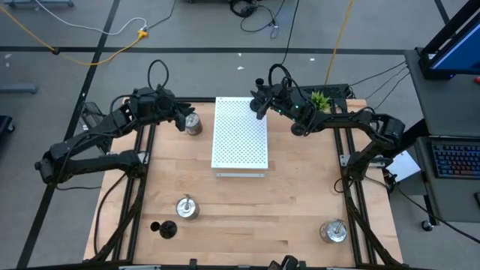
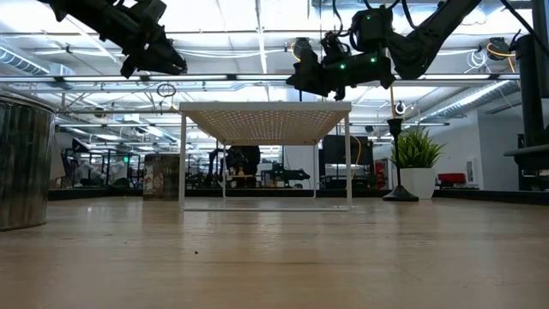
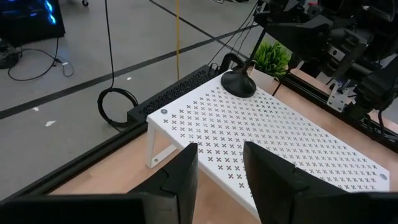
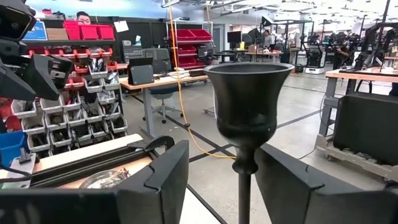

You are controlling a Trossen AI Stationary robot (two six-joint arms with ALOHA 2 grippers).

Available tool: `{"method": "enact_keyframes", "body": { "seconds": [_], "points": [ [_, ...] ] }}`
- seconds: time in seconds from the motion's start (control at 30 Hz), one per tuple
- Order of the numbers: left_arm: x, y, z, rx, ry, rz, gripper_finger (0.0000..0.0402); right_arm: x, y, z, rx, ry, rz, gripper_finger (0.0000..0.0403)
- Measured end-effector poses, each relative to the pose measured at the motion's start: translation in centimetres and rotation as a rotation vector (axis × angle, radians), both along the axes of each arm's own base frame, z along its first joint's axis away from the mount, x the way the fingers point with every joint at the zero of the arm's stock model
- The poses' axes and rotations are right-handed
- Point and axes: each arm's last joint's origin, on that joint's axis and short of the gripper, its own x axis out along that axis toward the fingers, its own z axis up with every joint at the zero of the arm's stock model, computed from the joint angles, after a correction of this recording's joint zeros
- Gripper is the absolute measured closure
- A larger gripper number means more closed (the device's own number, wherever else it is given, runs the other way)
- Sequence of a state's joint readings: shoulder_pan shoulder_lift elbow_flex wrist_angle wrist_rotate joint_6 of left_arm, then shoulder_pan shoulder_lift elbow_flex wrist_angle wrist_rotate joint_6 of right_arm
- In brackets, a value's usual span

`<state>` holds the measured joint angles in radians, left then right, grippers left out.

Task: Pick & Place candle stick holders
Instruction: Put the top left black candle holder on the shelf

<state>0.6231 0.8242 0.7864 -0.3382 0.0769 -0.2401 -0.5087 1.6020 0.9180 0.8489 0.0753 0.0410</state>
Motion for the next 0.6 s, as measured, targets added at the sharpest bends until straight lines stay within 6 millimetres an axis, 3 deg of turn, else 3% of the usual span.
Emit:
{"method": "enact_keyframes", "body": {
  "seconds": [0.6],
  "points": [
    [0.01, -0.01, 0.0, 0.001, 0.0, -0.002, 0.0268, 0.13, 0.26, 0.22, 0.047, -0.057, 0.039, 0.0274]
  ]
}}
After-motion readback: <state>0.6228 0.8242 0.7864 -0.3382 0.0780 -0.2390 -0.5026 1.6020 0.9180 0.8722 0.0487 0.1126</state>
